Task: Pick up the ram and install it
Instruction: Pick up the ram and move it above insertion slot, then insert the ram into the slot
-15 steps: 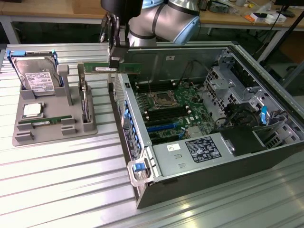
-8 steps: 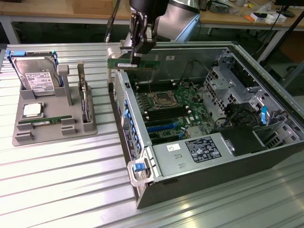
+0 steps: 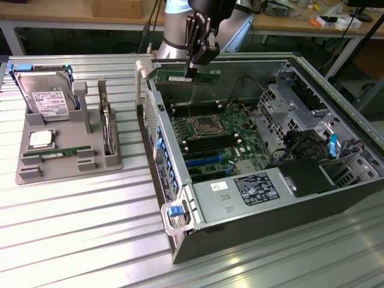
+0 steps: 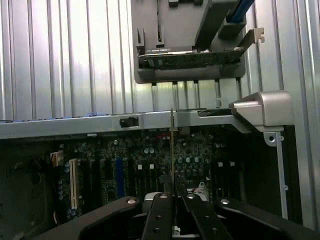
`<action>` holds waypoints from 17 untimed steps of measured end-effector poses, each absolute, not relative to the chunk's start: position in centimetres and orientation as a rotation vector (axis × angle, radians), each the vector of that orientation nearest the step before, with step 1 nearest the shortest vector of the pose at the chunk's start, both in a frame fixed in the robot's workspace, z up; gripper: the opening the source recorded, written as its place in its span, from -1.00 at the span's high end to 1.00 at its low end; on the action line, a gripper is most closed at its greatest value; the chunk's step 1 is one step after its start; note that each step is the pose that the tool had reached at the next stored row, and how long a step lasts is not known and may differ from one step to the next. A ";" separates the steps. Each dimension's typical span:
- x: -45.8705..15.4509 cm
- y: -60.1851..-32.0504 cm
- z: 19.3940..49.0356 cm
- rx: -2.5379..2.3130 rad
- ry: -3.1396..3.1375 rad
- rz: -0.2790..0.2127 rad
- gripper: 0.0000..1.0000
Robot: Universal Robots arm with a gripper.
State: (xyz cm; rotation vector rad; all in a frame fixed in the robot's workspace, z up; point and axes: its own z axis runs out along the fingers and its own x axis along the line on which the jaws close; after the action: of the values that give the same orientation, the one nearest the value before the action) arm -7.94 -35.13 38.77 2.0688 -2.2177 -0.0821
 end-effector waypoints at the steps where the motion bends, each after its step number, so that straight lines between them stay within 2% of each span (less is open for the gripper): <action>1: -7.2 -35.0 38.8 2.068 -2.217 -0.084 0.74; 13: -1.6 -34.3 38.8 2.060 -2.208 -0.099 0.74; 17: -1.6 -34.3 38.8 2.060 -2.208 -0.099 0.74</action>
State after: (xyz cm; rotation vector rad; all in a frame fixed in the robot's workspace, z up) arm -1.55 -34.32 38.76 2.0599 -2.2078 -0.0994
